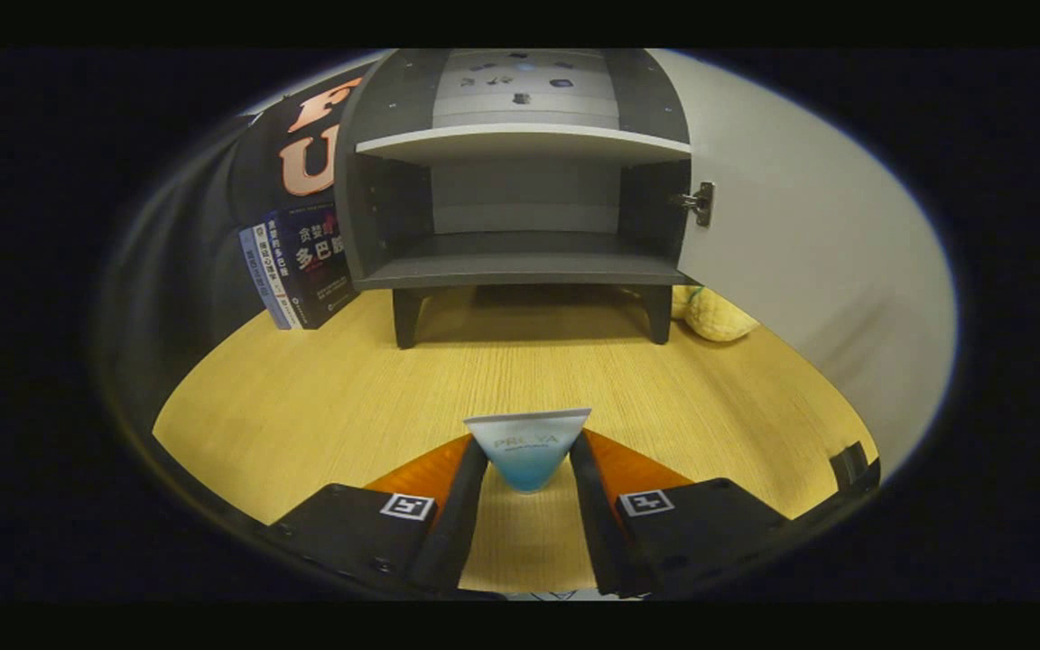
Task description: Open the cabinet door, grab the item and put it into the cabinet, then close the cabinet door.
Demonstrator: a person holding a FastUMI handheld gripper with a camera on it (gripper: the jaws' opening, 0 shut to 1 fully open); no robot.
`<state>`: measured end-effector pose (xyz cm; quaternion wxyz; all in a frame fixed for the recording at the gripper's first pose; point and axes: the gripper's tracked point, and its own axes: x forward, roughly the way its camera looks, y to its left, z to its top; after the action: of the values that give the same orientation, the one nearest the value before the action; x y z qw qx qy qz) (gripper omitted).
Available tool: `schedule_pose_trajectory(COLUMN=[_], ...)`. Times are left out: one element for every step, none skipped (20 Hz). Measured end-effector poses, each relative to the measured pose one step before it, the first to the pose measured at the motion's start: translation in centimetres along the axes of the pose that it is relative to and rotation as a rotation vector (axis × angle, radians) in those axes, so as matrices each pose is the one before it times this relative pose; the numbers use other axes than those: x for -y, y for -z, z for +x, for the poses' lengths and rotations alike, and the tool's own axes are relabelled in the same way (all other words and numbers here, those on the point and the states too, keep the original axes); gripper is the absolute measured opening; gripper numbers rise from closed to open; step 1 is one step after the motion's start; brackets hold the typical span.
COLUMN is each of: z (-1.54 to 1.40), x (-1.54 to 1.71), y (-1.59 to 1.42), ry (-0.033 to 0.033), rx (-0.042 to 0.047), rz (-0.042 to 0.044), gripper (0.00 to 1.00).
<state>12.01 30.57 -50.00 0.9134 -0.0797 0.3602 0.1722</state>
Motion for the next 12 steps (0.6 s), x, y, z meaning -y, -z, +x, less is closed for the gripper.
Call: schedule_pose_trajectory(z=[-0.298,-0.396,-0.533,-0.65,-0.727,-0.707,-0.707,-0.772,-0.815,-0.579,-0.655,-0.576], x=[0.015,0.002,-0.024,-0.185,-0.142,-0.157,-0.272,-0.288,-0.245,-0.378,-0.357,-0.463], y=[-0.324,-0.47,-0.562,-0.677,-0.86,-1.112,-1.232,-1.328,-1.427,-1.643,-1.754,-1.687], ry=[0.00469,0.00489,0.00226,-0.00032,0.00139,0.00136,-0.00148,0.0002,-0.00108,0.00047,-0.00285,-0.00893], rx=[-0.00712,-0.00572,-0.00118,-0.00474,0.00121,0.00607,0.01015,0.00878,0.01088,0.0134,0.01415,0.0133], rz=[0.01384,0.01208,0.01007,0.00501,0.00113,-0.00118,-0.0018,-0.00147,-0.0021,-0.00411,-0.00512,-0.003], gripper=[0.61,0.61,0.61,0.61,0.61,0.6,0.61,0.6,0.61,0.6,0.61,0.6])
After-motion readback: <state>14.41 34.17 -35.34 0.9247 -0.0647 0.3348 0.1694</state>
